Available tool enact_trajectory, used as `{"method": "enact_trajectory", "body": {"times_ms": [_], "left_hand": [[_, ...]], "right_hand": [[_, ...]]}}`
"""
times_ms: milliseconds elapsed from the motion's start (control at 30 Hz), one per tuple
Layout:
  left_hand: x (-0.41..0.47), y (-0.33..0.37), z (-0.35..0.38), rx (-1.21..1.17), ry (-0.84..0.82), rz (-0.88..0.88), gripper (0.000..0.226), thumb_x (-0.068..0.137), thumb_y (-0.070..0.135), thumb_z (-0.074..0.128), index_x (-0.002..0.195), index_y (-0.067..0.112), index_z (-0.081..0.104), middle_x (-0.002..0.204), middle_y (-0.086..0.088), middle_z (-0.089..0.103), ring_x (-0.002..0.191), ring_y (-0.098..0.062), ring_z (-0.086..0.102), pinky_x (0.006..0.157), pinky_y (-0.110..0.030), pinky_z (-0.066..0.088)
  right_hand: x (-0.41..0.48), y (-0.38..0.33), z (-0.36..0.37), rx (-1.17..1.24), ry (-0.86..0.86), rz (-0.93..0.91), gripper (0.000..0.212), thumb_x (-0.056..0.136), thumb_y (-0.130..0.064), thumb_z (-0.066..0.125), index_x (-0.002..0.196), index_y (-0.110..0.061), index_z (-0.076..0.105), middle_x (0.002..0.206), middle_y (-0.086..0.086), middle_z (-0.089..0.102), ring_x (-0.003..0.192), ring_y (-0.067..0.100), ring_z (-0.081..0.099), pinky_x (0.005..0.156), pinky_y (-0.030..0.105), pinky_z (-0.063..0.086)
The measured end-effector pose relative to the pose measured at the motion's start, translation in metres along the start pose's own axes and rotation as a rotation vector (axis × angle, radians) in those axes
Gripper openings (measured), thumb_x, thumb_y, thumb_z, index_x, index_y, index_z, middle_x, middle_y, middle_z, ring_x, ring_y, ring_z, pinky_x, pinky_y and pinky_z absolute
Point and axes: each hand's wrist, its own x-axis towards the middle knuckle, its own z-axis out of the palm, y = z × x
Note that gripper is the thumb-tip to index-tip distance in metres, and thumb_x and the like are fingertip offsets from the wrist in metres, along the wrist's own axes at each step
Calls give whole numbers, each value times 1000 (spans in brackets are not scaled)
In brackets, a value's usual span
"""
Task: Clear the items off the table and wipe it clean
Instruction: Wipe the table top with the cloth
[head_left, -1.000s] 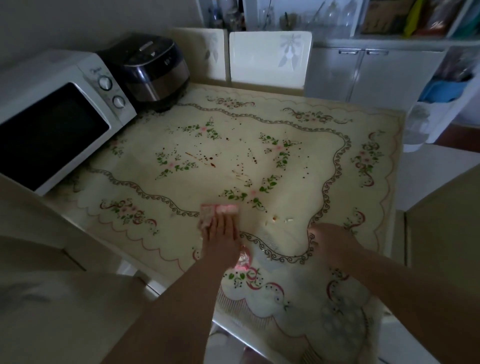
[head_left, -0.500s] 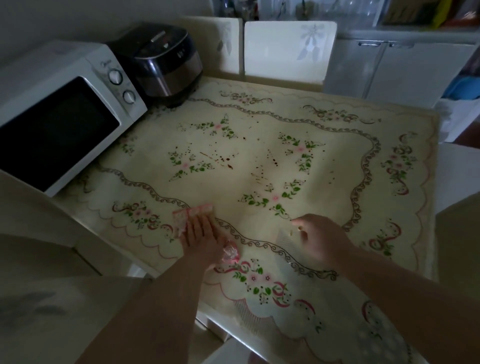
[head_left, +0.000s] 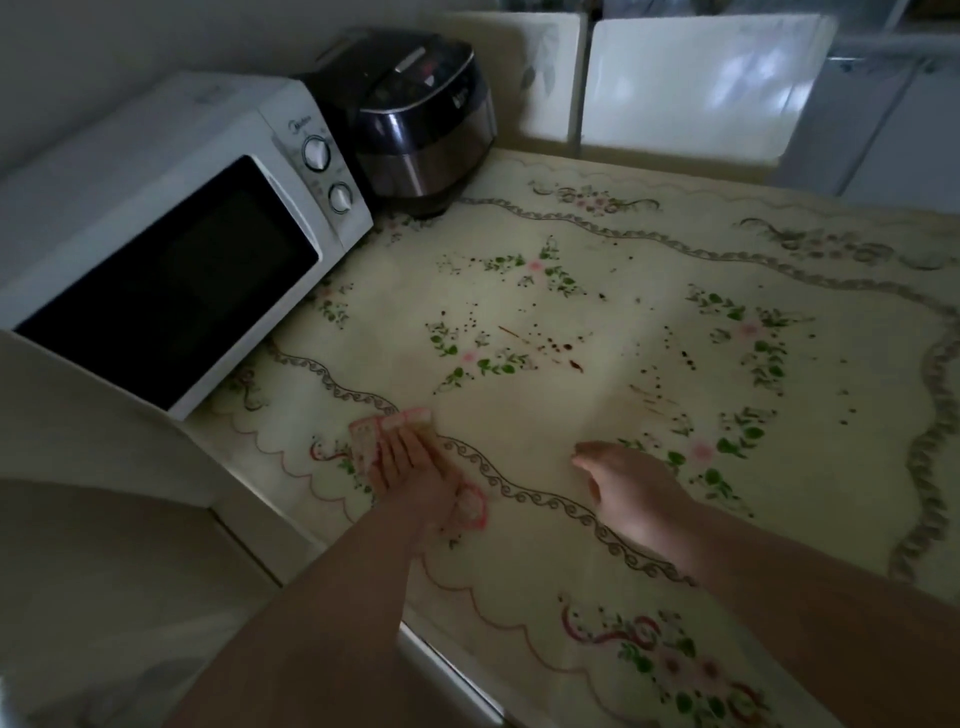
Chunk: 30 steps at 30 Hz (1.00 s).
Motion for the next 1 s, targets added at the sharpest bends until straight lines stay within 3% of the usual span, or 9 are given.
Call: {"method": "enact_trajectory", "body": {"times_ms": [233,333,467,700,867,1000], "left_hand": [[66,-13,-40,-36,-115,-19,98,94,52,44,146,8,-27,154,-13,-33,143,-27,-28,117,-46,-14],[90,-9,-48,-66,-92,-50,94,96,52,39,146,9,-28,152,-12,-36,140,-28,-33,116,-50,-16],[121,-5,-64,-6,-93,-1,86,98,55,29,146,12,-28,155,-9,-32,142,-28,-29,116,-49,-15],[168,31,-87,-5,-46,25,81,97,62,19,150,15,-20,158,-6,-24,145,-24,-23,117,-46,-14],[200,46,-90,30,-12,97,81,96,61,21,151,16,-19,159,-4,-22,145,-23,-22,118,-45,-12],[208,51,-91,172,-33,235,78,96,62,17,150,19,-20,158,-2,-24,145,-22,-23,118,-42,-13]], "right_hand": [[50,-21,2,-65,-22,-98,53,86,4,51,136,-14,49,146,0,42,131,16,45,107,30,40],[66,-23,3,-88,-20,-155,57,85,6,52,139,-9,43,150,3,38,137,15,38,110,29,36],[74,-18,-6,-123,-26,-245,53,81,10,53,131,-8,54,141,4,50,125,16,52,102,29,45],[78,-13,-13,-114,-127,-278,66,85,10,46,145,-13,33,154,2,28,140,12,31,110,34,38],[87,-4,-9,-151,-96,-321,56,88,6,44,140,-13,43,145,0,44,118,18,57,95,32,50],[89,0,-8,-73,-118,-315,64,87,9,43,146,-14,30,153,-2,27,140,9,30,115,30,28]]}}
